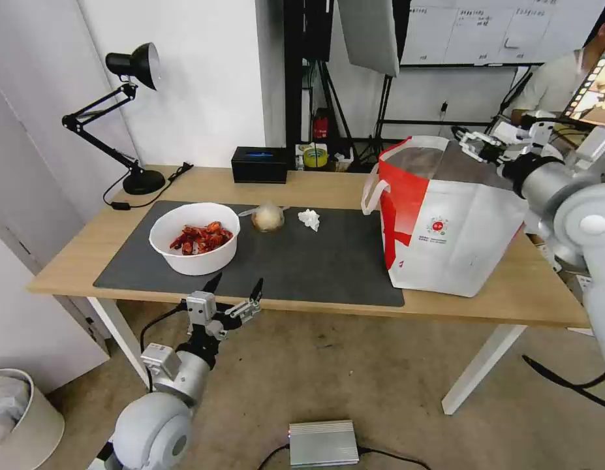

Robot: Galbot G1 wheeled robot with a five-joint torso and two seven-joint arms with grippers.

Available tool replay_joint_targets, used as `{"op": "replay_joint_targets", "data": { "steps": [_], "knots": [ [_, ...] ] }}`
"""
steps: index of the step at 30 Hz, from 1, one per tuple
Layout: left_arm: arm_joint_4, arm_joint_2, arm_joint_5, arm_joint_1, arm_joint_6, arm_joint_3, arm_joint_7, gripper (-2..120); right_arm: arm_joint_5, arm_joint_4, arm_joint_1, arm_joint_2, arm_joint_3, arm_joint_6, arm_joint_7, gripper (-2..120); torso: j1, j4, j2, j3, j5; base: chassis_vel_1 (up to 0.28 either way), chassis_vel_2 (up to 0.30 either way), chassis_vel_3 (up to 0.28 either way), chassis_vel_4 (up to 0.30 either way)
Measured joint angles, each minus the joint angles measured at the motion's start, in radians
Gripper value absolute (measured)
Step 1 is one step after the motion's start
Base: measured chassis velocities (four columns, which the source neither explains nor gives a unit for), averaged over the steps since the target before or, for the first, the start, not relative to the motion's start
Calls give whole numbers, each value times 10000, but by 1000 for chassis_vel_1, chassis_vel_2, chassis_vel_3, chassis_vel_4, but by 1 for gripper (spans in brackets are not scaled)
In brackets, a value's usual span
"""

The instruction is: Pick up the trash from the table and place it into the takeout bag.

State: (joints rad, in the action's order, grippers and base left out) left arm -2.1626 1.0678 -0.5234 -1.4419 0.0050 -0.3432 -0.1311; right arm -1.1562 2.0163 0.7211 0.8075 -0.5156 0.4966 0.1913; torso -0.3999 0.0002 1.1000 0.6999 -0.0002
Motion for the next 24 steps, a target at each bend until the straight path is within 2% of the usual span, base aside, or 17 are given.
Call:
{"op": "replay_joint_targets", "data": {
  "steps": [4,6,7,9,14,17,18,20,21,24],
  "knots": [
    [1,-4,162,-66,-135,-143,121,100,579,750,1008,-310,-238,-367,-654,100,0,-1,1,0,1,0,0,0,0],
    [0,-11,327,-138,-263,-269,203,100,1220,1419,2079,-493,-568,-643,-1213,100,0,-2,1,0,2,0,0,0,0],
    [0,-11,327,-138,-263,-269,203,100,1220,1419,2079,-493,-568,-643,-1213,100,0,-2,1,0,2,0,0,0,0],
    [36,-16,578,-215,-419,-382,285,100,1957,2096,3383,-557,-775,-876,-1428,100,0,-4,1,-1,3,0,0,0,0],
    [217,44,983,-333,-666,-559,470,100,2970,2557,4736,-343,-781,-1220,-1427,100,0,-1,0,-1,2,0,0,0,0],
    [477,103,1316,-478,-990,-708,631,100,4083,2587,5880,139,-612,-2200,-1421,100,1,-3,1,-1,3,0,0,0,0],
    [477,103,1316,-478,-990,-708,631,100,4083,2587,5880,139,-612,-2200,-1421,100,1,-3,1,-1,3,0,0,0,0],
    [660,109,1436,-581,-1178,-810,729,100,4886,2411,6482,488,-467,-3127,-1446,100,0,0,1,-1,1,0,0,0,0],
    [660,109,1436,-581,-1178,-810,729,100,4886,2411,6482,488,-467,-3127,-1446,100,0,0,1,-1,1,0,0,0,0],
    [1066,119,1563,-675,-1712,-911,808,100,6097,1996,7519,1062,-161,-5006,-1534,100,0,-2,1,-1,1,0,0,0,0]
  ]
}}
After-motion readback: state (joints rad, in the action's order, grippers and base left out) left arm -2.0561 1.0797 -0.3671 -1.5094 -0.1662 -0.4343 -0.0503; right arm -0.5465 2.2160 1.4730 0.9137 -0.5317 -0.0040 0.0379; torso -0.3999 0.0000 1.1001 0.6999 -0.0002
